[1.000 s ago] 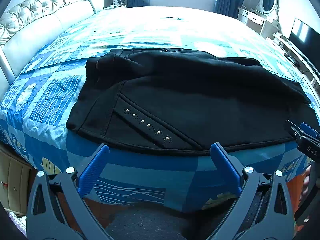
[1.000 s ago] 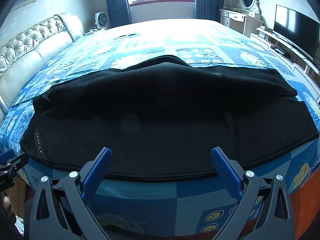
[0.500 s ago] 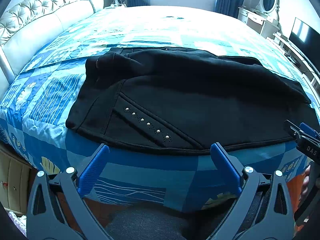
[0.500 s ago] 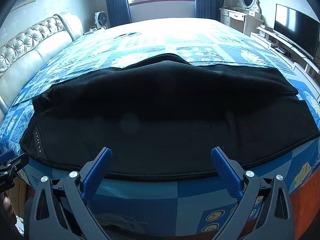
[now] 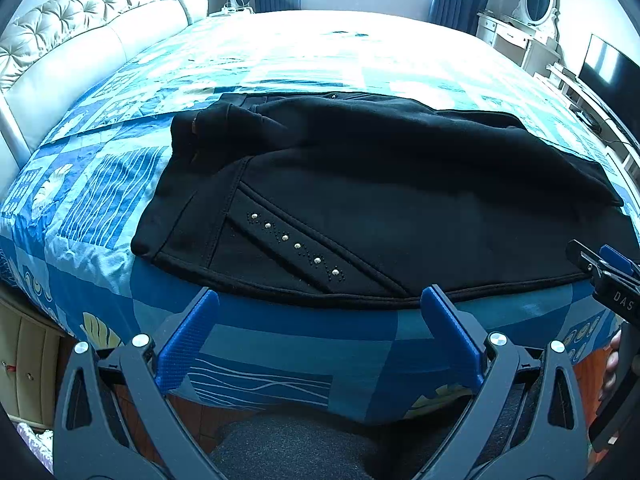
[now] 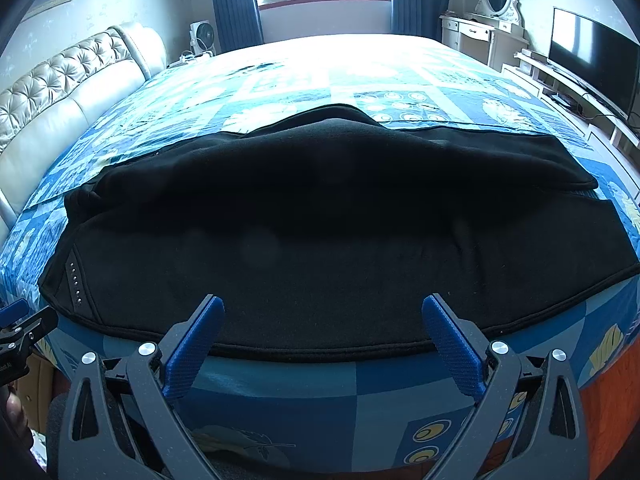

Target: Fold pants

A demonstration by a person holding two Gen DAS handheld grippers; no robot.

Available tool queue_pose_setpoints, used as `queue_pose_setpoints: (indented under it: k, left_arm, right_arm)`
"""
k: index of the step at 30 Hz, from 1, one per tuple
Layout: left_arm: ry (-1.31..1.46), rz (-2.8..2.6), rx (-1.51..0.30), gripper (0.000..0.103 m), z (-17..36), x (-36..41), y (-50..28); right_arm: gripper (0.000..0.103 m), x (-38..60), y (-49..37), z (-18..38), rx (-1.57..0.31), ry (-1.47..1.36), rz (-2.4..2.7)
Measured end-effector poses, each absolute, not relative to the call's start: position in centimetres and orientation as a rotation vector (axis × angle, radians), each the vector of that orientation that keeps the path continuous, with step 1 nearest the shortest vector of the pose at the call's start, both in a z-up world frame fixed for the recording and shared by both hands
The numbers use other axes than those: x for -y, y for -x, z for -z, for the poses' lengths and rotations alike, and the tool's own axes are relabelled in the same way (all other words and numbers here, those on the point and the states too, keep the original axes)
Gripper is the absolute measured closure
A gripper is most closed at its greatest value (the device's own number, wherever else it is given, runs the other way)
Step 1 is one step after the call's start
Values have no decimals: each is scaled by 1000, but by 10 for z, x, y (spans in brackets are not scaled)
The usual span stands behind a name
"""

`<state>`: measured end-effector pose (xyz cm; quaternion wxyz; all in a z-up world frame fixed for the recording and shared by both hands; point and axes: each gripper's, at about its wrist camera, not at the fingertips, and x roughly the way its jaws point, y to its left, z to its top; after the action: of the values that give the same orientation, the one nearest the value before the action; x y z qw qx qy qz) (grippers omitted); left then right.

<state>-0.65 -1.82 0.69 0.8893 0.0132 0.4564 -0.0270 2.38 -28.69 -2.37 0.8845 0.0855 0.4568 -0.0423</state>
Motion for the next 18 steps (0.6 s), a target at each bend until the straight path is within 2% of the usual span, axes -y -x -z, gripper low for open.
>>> queue_pose_setpoints:
  k: [18]
  left_arm:
    - [-35,60,-951,2,-5,19,7]
  right_arm:
    - [4,284,-24,26,-950,-176,87]
